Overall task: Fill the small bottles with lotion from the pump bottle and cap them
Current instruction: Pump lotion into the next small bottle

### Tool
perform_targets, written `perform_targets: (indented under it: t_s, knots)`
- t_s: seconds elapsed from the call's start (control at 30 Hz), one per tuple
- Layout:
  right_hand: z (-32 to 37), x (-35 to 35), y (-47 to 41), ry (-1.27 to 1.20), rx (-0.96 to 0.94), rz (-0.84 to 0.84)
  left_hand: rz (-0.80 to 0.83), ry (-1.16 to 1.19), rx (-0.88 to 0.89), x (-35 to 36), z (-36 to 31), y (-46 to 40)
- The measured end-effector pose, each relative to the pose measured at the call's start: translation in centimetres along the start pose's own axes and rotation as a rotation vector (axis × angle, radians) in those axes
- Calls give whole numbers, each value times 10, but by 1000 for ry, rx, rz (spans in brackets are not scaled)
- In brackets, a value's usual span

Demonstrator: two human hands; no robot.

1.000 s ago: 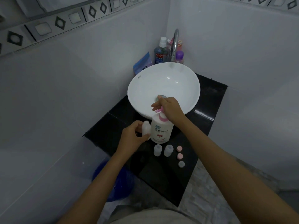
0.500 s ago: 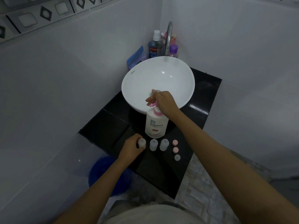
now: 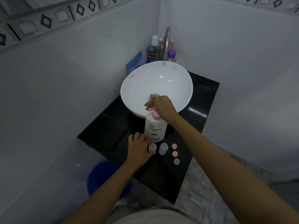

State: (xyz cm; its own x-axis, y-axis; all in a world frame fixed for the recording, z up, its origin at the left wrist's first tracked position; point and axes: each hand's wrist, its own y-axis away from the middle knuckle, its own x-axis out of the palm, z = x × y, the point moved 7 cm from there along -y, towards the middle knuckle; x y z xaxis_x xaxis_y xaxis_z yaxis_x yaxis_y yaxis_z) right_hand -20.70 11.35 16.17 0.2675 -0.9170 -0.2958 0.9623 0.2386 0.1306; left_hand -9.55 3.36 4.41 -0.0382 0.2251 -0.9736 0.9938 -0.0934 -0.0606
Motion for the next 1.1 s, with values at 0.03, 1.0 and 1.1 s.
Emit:
perform_targets:
  t_s: [0.03,1.0,1.1]
  knots:
    - [0,0,0,-1,4,1,3,13,0,-2,-1,0]
    - [-9,2,-2,44,-23,37,-376,875,-131,-141,17,-10]
    - [-14,7,2,69,-11,65,-336,913,-157,-136,18,-11]
